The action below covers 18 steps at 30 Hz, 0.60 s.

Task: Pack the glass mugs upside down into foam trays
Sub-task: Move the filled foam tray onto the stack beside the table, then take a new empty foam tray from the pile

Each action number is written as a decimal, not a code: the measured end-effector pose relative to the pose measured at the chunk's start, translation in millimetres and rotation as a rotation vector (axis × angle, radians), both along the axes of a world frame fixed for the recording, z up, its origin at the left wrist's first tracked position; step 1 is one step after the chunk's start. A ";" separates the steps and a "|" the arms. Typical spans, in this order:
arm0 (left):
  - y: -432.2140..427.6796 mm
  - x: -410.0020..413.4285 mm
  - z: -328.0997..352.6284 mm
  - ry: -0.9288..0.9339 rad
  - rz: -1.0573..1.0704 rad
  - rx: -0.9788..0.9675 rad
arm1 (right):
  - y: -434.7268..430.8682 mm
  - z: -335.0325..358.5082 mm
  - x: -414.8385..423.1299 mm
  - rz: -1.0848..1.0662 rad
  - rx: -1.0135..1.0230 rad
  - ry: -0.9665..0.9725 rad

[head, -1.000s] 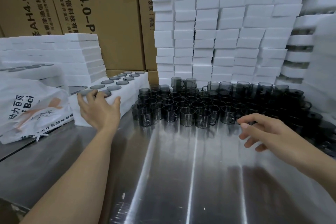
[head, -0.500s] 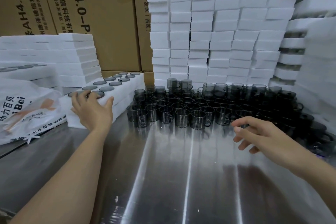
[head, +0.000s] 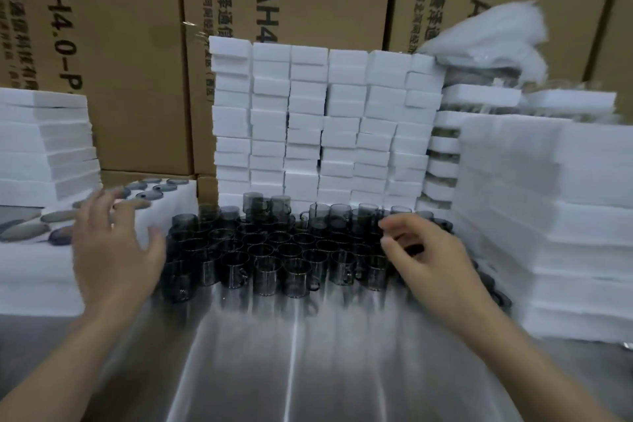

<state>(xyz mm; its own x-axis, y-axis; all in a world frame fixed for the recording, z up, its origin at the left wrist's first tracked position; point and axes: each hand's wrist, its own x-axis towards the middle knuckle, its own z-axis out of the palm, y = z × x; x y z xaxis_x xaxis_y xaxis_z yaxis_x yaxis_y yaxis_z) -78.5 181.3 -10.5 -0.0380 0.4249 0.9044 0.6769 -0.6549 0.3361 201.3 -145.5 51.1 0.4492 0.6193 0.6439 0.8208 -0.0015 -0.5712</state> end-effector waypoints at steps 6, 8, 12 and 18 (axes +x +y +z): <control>-105.3 69.9 -0.9 0.236 -0.634 0.208 | -22.0 123.8 51.6 -0.501 -0.071 -0.626; -134.2 87.0 -11.9 0.312 -0.774 0.243 | -32.3 156.7 76.6 -0.715 -0.188 -0.740; -171.8 109.2 -35.0 0.503 -1.007 0.246 | -52.9 188.4 126.6 -1.002 -0.449 -0.562; -168.9 108.2 -40.4 0.491 -1.097 0.032 | -61.1 175.9 157.6 -0.981 -0.520 -0.369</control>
